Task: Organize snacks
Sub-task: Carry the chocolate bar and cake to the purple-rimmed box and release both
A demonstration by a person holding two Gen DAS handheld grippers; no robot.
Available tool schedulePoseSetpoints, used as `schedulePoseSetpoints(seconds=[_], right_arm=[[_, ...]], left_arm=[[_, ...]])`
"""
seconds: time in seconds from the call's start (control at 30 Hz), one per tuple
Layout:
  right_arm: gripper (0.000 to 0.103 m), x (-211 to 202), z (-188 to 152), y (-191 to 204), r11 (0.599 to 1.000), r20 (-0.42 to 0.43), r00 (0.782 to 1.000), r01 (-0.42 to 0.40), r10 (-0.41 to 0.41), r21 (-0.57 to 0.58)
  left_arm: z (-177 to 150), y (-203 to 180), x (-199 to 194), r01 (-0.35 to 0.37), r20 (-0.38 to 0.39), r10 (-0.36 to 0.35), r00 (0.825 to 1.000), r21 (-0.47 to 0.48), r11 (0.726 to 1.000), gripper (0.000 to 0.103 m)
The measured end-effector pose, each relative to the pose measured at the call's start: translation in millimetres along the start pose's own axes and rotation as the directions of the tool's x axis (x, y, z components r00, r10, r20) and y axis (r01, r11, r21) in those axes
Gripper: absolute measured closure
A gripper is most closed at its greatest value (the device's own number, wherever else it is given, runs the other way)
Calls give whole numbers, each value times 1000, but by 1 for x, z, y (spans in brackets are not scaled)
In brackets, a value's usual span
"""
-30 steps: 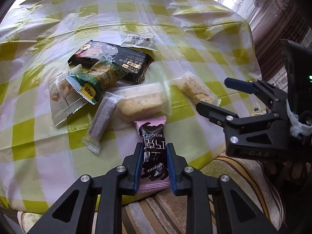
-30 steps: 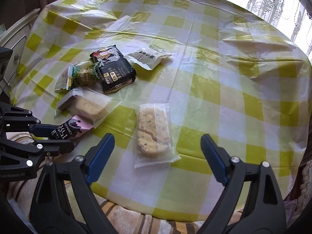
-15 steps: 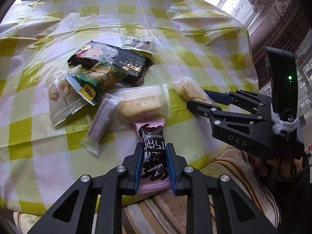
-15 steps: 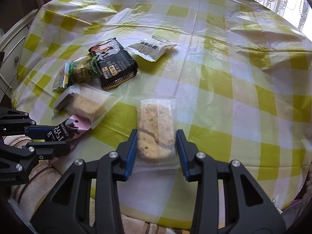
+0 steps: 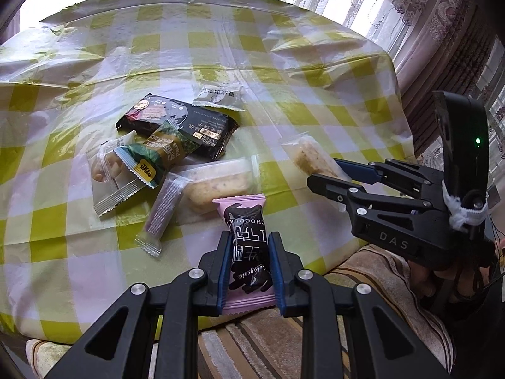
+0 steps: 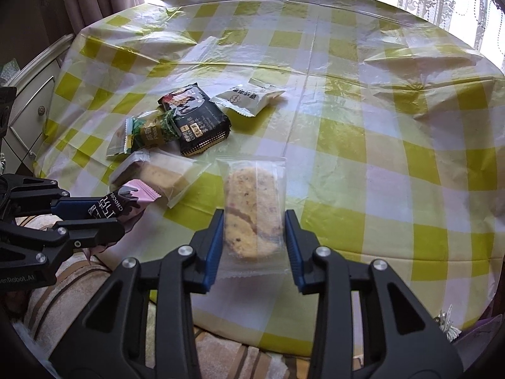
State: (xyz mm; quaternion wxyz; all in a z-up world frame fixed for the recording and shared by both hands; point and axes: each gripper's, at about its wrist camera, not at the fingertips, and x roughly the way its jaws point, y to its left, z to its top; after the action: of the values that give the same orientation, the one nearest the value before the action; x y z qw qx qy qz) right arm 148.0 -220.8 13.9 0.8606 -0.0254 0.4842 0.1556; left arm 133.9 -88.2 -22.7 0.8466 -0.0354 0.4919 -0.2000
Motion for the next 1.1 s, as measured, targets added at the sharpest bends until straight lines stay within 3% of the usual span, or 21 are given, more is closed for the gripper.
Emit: schedulePoseSetpoints(seconds=[0.5, 0.8, 1.1], right_arm=[[62, -60, -27, -40, 986, 94, 994, -62, 48, 156], [62, -100, -59, -84, 969, 127, 992, -24, -7, 246], [62, -139, -110, -145, 931, 124, 986, 64, -116, 360]], left_arm=[[16, -60, 0, 59, 15, -61, 998, 73, 996, 79], [23, -120, 10, 141, -5, -142, 990, 153, 978, 79], [25, -192, 27, 240, -65, -231, 971, 246, 939, 79]])
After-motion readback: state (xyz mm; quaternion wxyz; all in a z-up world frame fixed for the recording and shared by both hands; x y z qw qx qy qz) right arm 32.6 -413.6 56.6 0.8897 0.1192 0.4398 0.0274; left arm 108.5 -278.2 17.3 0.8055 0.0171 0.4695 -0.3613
